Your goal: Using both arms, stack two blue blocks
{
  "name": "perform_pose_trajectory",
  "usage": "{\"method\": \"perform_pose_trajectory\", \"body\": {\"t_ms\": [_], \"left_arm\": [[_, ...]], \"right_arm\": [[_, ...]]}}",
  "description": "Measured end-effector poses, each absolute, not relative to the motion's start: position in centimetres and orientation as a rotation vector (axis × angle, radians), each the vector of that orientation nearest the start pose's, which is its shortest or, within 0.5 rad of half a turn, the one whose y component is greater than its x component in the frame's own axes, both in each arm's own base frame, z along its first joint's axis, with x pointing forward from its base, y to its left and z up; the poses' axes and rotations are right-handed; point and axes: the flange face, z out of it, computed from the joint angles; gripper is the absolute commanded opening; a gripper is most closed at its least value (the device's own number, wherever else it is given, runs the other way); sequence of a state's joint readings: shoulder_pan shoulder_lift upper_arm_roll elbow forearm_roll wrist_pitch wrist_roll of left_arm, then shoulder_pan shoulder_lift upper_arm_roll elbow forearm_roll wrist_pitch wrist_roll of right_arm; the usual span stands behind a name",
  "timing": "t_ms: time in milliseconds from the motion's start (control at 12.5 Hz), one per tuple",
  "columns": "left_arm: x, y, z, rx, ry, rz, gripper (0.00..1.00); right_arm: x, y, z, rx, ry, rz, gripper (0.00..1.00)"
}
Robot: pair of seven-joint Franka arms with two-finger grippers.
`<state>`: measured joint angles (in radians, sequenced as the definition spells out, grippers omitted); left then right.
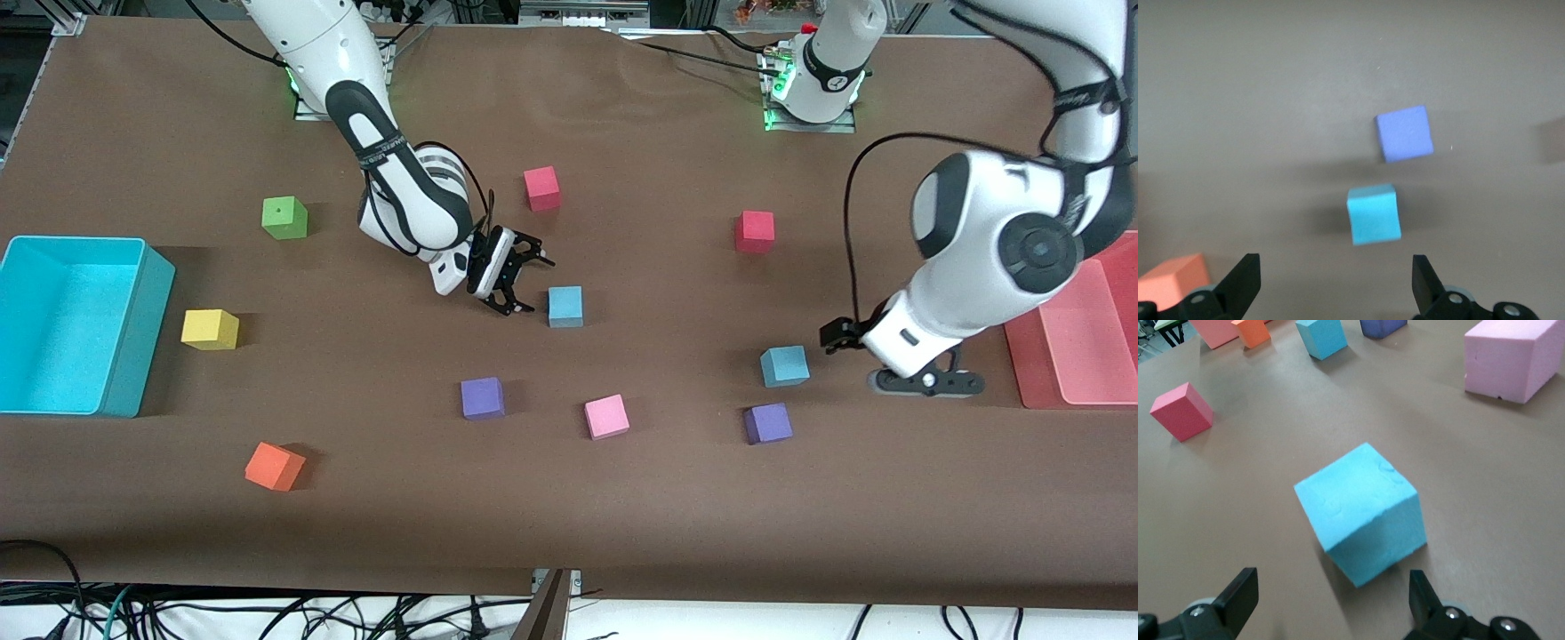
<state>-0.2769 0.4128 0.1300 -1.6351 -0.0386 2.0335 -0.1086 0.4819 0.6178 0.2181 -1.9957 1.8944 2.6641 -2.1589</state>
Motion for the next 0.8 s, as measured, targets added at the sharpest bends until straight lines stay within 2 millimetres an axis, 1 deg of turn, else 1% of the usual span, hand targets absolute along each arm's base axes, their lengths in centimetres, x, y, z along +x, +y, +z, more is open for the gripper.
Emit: {"method": "perform_pose_trajectory", "body": {"t_ms": [160, 320, 400, 480, 560, 800], "left_arm": [[66.3, -11.5, 33.6, -3.117, 0.059, -0.020, 1.00], [65.4, -11.2, 29.0, -3.129, 0.033, -0.019, 1.00], [64.7, -11.0, 27.1, -3.139, 0.011, 0.002, 1.00], [64.2, -11.1, 25.6, -3.153, -0.014, 0.027, 1.00], [63.8, -11.7, 24.3, -3.178, -0.045, 0.050, 1.00], [63.3, -13.3, 22.8, -3.205, -0.063, 0.091, 1.00]], "right_arm": [[45.9, 35.5, 13.4, -2.046, -1.167, -0.731, 1.00], [46.1, 35.5, 13.3, -2.038, -1.192, -0.748, 1.00], [46.3, 35.4, 13.3, -2.037, -1.194, -0.754, 1.00], [46.5, 35.4, 13.3, -2.039, -1.191, -0.758, 1.00], [46.5, 35.3, 13.2, -2.040, -1.190, -0.761, 1.00], [46.6, 35.3, 13.2, -2.033, -1.206, -0.770, 1.00]]}}
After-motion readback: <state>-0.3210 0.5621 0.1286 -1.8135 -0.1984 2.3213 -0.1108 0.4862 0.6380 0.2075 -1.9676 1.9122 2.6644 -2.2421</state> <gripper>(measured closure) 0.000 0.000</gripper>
